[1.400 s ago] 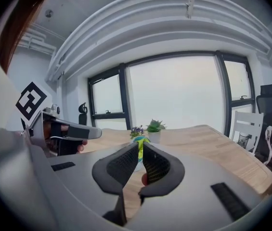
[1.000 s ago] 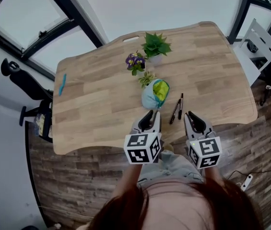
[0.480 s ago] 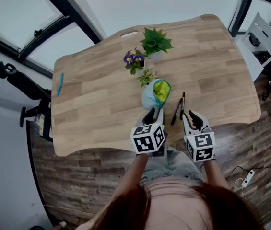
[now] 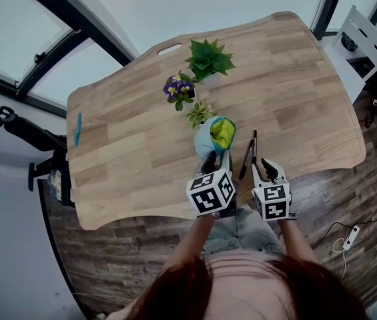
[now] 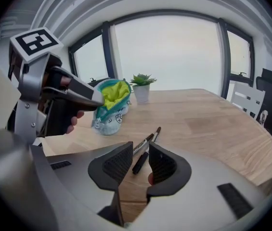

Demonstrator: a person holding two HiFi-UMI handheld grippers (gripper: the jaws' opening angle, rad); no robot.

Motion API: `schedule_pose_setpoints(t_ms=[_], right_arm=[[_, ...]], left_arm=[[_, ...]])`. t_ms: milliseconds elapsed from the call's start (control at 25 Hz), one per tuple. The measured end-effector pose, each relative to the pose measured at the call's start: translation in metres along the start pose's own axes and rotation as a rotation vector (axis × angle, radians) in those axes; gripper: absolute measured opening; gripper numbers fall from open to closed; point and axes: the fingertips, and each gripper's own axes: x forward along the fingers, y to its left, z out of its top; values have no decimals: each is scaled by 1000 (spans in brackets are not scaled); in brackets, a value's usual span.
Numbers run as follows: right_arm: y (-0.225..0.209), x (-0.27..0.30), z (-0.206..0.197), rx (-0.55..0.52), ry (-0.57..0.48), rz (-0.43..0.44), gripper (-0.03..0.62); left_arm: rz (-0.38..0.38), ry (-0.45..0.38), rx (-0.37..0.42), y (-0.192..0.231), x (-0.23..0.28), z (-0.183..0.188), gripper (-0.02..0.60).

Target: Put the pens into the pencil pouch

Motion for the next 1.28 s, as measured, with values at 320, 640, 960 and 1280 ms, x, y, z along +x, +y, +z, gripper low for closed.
schedule_pose_setpoints(t_ms=[320,640,960,1280], right_arm=[[-2,25,-29,39,89,-27,84],[-4,36,-44,21,152,-87,86],[-5,33,-47,78,192,-99,54],[-21,13,-30,86,146,-140,51]], left_arm=[[40,39,-25,11,9,-2,101],[-8,50,-79,5,-6,7,49],[-37,62,-94,7,-17,10,46],[-53,96,-80,13,-18,7,41]])
